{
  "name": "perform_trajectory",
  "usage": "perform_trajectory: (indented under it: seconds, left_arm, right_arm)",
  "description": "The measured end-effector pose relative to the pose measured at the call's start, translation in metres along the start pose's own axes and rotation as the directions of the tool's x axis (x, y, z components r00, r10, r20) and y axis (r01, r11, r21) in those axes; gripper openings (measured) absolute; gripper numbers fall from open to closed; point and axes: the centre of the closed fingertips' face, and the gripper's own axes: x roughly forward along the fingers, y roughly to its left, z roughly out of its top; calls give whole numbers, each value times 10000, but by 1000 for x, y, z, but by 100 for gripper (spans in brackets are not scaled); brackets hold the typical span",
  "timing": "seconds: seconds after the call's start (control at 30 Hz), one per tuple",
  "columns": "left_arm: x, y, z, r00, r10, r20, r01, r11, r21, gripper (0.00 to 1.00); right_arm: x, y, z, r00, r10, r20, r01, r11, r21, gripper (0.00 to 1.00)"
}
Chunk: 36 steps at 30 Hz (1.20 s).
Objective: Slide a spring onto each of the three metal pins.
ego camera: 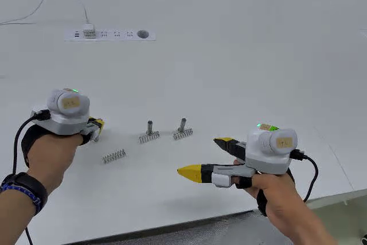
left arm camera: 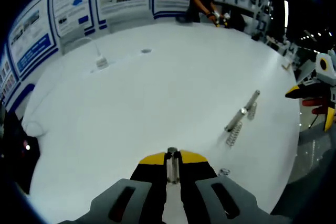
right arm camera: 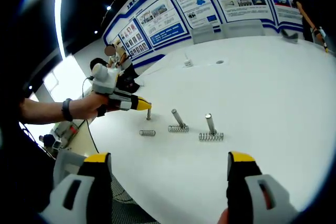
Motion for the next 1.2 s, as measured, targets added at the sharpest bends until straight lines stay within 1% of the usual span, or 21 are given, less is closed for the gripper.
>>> perform_trajectory:
  seconds: [0.37,0.7,1.0,1.2]
  left_arm:
    - [-10,1,-5,10000,49,45,-50,10000,32,7]
    - [-14,6,-10,9999,144,-6,-144,9999,76,7]
    - [-15,3,-12,9997,239,46,-240,9991,350,7]
    - [-15,1,-11,9997,242,97,-246,9989,391,7]
  right_arm:
    - [1,3,1,10000,67,50,-67,10000,-18,92]
    - [1,4,0,9999,111,32,-111,9999,-3,92]
    - [0,6,-1,9999,133,24,-133,9999,-11,92]
    - [-1,6,-3,9999,124,-2,-124,9999,16,92]
